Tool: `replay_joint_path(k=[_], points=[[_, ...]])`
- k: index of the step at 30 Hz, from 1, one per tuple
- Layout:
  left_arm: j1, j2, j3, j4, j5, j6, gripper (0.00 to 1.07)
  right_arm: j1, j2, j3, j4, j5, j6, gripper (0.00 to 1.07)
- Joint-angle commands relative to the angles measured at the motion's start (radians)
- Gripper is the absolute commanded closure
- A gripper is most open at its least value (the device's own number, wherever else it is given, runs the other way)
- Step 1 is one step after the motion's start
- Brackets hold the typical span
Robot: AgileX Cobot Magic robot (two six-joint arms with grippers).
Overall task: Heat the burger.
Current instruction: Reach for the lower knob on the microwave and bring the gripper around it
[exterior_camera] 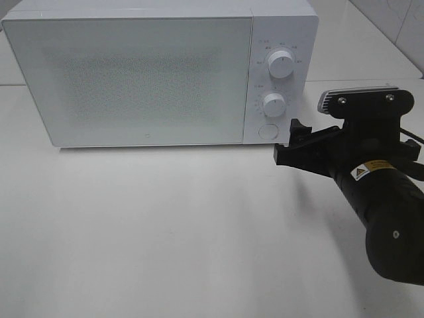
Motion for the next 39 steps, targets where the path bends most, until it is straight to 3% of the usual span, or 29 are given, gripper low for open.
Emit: replay_joint_path(k=[1, 10, 28, 39], points=[[0.002, -0.021, 0.004, -0.001, -0.004, -0.004, 0.09, 0.003, 0.024, -0.029, -0.003, -0.156, -0.007, 0.31], [0.002, -0.021, 0.004, -0.001, -0.004, -0.004, 0.09, -0.002, 0.103, -0.094, -0.029, -0.124, -0.007, 0.31], [0.002, -0.021, 0.004, -0.001, -0.004, -0.004, 0.09, -0.104, 0.164, -0.212, -0.165, -0.037, 0.004, 0.31], [0.002, -0.021, 0.004, -0.001, -0.004, -0.004, 0.09, -0.106, 0.230, -0.286, -0.187, -0.024, 0.004, 0.31]])
